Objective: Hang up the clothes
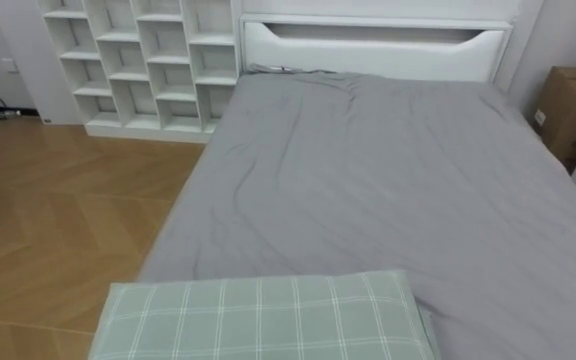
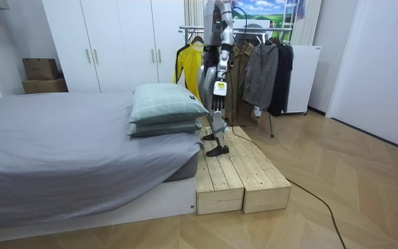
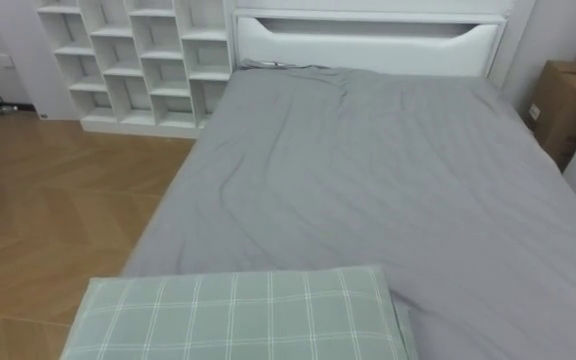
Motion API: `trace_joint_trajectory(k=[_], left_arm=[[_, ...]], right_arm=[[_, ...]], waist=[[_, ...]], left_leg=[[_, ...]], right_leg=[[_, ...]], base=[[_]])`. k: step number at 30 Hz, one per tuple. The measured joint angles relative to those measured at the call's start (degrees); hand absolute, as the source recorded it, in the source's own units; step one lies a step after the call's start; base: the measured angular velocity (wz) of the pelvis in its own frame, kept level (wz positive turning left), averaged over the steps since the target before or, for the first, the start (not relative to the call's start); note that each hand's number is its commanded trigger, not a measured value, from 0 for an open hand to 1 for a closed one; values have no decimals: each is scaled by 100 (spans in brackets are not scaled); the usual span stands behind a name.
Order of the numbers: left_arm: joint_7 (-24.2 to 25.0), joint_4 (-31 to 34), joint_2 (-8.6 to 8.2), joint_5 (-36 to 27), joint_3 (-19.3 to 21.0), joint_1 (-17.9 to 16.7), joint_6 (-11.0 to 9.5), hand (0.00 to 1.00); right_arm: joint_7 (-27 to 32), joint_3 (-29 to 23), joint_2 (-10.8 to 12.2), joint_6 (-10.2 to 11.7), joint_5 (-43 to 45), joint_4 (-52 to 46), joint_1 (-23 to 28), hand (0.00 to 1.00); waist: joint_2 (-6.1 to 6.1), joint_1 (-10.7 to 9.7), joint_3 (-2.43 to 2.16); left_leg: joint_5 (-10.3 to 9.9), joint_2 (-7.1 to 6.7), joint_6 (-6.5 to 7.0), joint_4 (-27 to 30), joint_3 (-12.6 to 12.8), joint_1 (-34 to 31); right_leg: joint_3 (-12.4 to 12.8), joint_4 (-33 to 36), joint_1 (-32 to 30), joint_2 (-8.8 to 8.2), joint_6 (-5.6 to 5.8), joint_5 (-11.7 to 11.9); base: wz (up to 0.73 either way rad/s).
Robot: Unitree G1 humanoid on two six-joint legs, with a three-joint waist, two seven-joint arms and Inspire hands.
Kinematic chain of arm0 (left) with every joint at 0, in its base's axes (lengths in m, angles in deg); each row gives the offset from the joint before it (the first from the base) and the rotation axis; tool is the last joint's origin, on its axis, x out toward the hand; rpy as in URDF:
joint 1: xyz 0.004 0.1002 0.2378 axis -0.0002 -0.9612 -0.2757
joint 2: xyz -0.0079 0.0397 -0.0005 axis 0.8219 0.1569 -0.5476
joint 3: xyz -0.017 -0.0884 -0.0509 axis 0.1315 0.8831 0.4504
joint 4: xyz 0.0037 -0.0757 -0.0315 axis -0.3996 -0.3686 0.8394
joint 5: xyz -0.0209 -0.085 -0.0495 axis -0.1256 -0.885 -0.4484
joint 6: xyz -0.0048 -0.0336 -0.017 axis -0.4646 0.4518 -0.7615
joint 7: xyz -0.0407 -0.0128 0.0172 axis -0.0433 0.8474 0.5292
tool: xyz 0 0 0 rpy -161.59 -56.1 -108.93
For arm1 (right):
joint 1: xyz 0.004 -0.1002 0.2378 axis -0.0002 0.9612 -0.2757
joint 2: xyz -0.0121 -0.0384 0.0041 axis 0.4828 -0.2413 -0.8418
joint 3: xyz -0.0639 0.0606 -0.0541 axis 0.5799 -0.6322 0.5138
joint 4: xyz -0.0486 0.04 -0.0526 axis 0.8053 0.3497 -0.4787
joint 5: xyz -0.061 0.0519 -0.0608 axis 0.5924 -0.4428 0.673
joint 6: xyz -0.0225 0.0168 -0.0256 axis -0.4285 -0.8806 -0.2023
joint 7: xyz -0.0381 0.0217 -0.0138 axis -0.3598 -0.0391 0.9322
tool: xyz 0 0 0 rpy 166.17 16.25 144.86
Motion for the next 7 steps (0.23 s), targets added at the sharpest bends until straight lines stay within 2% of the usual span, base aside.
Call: trace_joint_trajectory(k=[7], left_arm=[[0, 2, 5, 0, 7, 1, 2, 0]], right_arm=[[0, 0, 5, -1, 14, 0, -5, 0]], waist=[[-16, -2, -1]], left_leg=[[0, 0, 0, 0, 1, 2]], right_leg=[[0, -3, 0, 0, 0, 0]], base=[[0]])
